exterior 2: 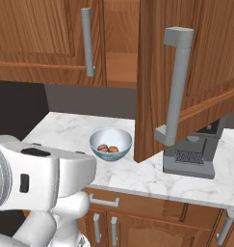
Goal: Open the cabinet. Pick the tangerine and tangerine from the cabinet and place them into the bowl. Then close the cabinet.
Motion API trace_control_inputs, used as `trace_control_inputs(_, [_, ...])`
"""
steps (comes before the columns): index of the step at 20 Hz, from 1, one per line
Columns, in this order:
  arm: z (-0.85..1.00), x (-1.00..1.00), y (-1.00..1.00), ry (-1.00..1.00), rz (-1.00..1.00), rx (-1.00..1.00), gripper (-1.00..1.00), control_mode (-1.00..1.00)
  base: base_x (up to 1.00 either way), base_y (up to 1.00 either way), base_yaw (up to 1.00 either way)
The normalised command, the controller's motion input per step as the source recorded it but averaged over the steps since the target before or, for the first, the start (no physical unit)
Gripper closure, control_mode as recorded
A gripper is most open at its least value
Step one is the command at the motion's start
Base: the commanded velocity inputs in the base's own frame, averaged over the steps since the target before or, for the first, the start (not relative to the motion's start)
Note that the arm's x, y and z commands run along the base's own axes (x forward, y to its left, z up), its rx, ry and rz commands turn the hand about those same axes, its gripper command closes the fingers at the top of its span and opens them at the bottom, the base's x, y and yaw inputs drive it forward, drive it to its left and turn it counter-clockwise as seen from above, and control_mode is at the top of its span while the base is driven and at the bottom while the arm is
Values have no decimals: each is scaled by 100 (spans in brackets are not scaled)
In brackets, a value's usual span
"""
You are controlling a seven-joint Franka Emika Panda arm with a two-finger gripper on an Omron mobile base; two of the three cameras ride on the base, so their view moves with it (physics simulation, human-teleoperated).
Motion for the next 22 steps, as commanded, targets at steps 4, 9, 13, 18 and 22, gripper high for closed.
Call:
trace_control_inputs(4, [0,-12,-58,0,-2,1,-100,-100,0,0,0])
trace_control_inputs(9, [0,23,-32,-1,4,0,-100,-100,0,0,0])
trace_control_inputs(13, [0,26,-19,-15,15,1,-100,-100,0,0,0])
trace_control_inputs(18, [-29,9,-7,-22,19,4,-100,-100,0,0,0])
trace_control_inputs(22, [-34,11,-11,-29,19,6,-100,-100,0,0,0])
